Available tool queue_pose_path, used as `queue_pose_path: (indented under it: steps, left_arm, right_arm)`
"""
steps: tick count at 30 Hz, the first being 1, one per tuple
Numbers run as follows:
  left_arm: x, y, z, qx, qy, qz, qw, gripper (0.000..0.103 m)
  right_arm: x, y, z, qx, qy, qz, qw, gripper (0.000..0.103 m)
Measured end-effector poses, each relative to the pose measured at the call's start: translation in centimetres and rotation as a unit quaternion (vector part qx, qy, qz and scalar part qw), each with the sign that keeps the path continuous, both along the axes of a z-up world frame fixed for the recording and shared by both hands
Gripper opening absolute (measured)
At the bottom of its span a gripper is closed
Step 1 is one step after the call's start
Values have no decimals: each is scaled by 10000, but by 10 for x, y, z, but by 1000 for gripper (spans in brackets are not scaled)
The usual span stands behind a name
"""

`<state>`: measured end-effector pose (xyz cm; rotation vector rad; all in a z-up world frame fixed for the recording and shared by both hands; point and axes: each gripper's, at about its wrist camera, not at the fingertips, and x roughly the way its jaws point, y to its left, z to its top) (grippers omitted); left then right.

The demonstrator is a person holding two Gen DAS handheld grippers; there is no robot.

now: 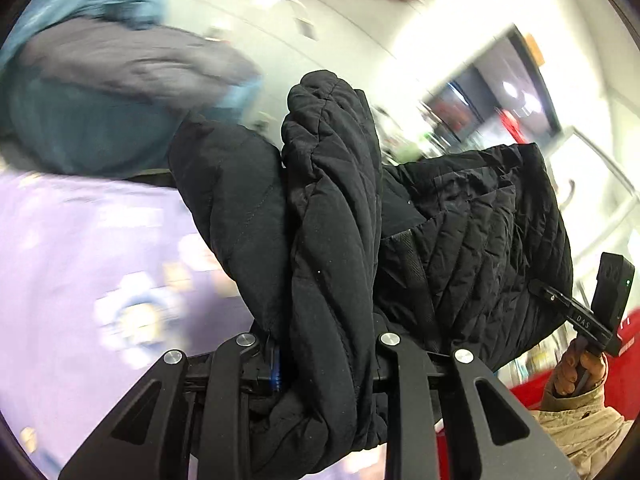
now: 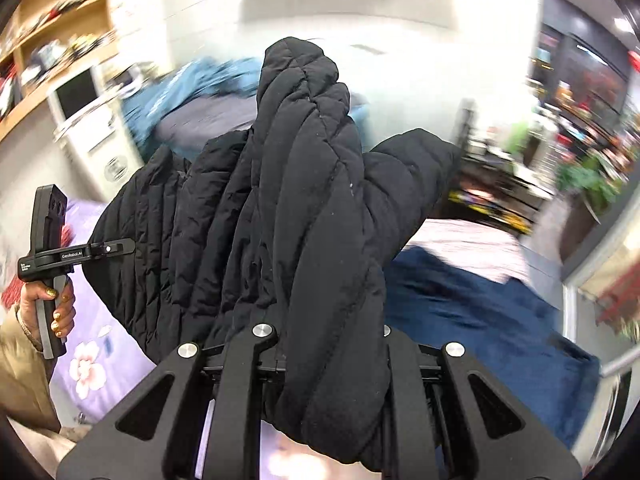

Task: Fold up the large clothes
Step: 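Carry the lifted jacket with both grippers toward the pink blanket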

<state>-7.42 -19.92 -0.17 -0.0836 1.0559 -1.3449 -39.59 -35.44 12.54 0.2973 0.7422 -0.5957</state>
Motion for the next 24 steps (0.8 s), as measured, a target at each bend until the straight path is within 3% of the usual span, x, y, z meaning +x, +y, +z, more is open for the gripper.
queue_pose_path:
  steps: [5,9,12,17,22,24]
  left_arm:
    - [-100,-140,10,-122,-109,-1060,9942,24]
    - [-157,-219,-5,78,-94,-1622,9867,24]
    - [-164,-249,-22,466,-261,-1427,9883,26]
    - [-132,-266,-52,1090,147,-1254,9860,31]
    - [-130,-266,-76,1405,-36,-1279,9818,51]
    - [-133,-252,-83,1449,44,-1187,9823,65]
  right_arm:
    - [-139,-68,0,20,-153,-1158,9932,16]
    - [-244,-107,-26,520,-408,-2316,9706,17]
    - [-290,-121,-61,1055,-604,-2844,9510,17]
    - [-343,-131,-129,2081,-1121,-3500,9065,22]
    - [-356,-134,-174,2824,-1427,-3827,8680,28]
    - [-358,-139,-184,2929,-1431,-3910,8607,31]
